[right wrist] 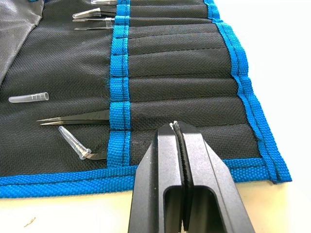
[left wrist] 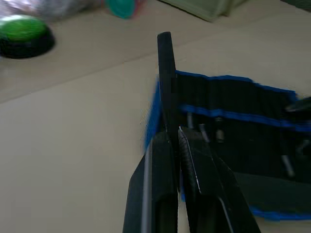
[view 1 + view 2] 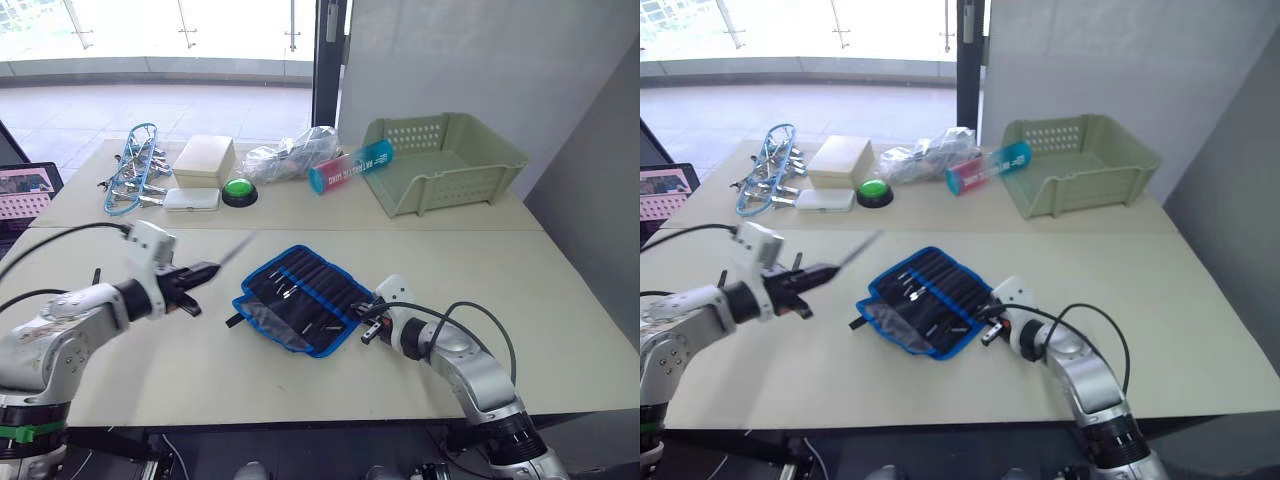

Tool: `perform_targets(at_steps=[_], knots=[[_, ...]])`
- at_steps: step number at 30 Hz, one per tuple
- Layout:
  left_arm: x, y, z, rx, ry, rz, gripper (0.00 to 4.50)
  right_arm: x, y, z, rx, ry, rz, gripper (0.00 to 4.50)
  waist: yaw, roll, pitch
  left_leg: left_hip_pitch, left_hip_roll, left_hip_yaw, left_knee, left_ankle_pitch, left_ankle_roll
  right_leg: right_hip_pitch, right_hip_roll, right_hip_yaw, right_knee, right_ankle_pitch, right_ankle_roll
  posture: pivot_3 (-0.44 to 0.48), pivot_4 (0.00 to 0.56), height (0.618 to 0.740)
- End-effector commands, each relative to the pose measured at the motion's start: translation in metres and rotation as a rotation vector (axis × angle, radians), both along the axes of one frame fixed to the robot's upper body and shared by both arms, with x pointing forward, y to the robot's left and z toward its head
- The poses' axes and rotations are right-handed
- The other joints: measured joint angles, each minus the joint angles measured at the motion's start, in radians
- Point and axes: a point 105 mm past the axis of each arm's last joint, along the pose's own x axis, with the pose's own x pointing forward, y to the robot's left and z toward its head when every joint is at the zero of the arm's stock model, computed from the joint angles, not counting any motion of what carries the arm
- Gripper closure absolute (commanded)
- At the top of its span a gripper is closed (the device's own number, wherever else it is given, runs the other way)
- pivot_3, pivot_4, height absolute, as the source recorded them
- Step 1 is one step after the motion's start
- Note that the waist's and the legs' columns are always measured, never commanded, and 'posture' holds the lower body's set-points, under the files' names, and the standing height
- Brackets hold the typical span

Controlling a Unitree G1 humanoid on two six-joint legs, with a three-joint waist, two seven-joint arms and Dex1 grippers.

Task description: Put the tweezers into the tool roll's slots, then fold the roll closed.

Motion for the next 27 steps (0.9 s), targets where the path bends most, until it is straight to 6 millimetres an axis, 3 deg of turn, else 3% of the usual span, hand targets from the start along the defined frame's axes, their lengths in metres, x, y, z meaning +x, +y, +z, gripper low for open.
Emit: perform_targets(at_steps=[1,14,27], knots=[[-0.012,-0.024,-0.004,0.067,0.089,-0.074,4.49,-0.005,-0.004,-0.028,-0.052,0.092,-0.017,4.5,-0.002,0.0,0.0,0.0,0.0,0.0,0.0,0.0,0.0,0.0,0.0,0.0,0.0,0.0,0.0,0.0,0.15,0.716],[-0.007,-0.021,-0.028,0.247,0.233,-0.027,4.49,0.0,0.003,-0.022,-0.03,0.063,-0.024,4.5,-0.007,0.002,0.001,0.0,0.0,0.0,0.0,0.0,0.0,0.0,0.0,0.001,-0.004,0.0,0.0,0.0,0.15,0.716],[-0.008,-0.036,-0.033,0.248,0.245,-0.09,4.49,0.0,0.002,-0.022,-0.03,0.062,-0.032,4.5,-0.006,0.002,0.001,0.0,0.0,0.0,0.0,0.0,0.0,0.0,0.0,0.001,-0.004,0.0,0.0,0.0,0.15,0.716]])
